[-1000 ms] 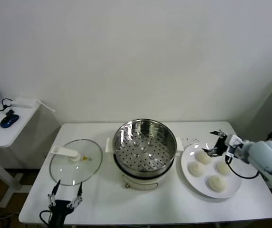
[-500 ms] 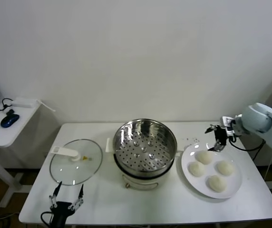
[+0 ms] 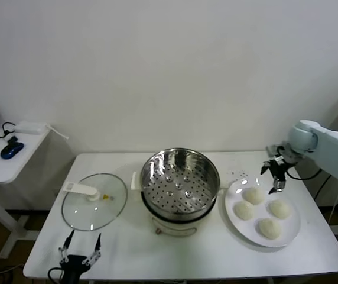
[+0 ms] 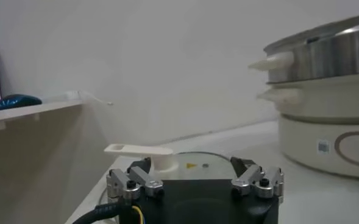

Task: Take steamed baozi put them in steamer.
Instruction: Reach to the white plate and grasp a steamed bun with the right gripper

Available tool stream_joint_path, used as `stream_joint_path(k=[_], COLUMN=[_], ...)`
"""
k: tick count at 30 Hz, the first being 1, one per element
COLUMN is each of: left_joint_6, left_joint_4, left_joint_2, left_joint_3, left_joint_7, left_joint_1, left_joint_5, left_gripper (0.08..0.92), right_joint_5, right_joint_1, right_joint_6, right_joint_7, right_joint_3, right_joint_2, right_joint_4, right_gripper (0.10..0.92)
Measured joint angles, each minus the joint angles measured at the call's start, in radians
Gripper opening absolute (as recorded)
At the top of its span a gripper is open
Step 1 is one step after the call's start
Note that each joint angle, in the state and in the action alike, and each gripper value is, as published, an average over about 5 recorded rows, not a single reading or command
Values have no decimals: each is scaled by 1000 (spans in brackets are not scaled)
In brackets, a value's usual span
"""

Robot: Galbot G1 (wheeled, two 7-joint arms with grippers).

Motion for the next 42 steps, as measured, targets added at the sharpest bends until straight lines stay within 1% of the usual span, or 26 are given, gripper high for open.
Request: stream_joint_path(k=[11, 28, 31, 36, 42], left_joint_6=[-6, -14, -16, -18, -22], left_joint_4=[15, 20, 20, 22, 25], left_joint_2=[2, 5, 5, 5, 5], left_joint_3=[-4, -5, -5, -7, -14], left_joint_7=[2, 3, 2, 1, 0], left_joint_1=[0, 4, 4, 4, 2], left_joint_5=[14, 27, 29, 31, 37], left_gripper=[823, 823, 823, 823, 823], right_joint_5=[-50, -117, -126, -136, -136], right_joint_1=[-118, -192, -196, -200, -197], right_joint_6=[27, 39, 39, 39, 40], right_joint_7=[4, 20, 20, 18, 15], right_joint_3=[104, 176, 180, 185, 187], right_joint_2=[85, 144, 146, 145, 135], right_joint_4=[-126, -200, -202, -204, -193], right_gripper=[823, 818, 790, 710, 647])
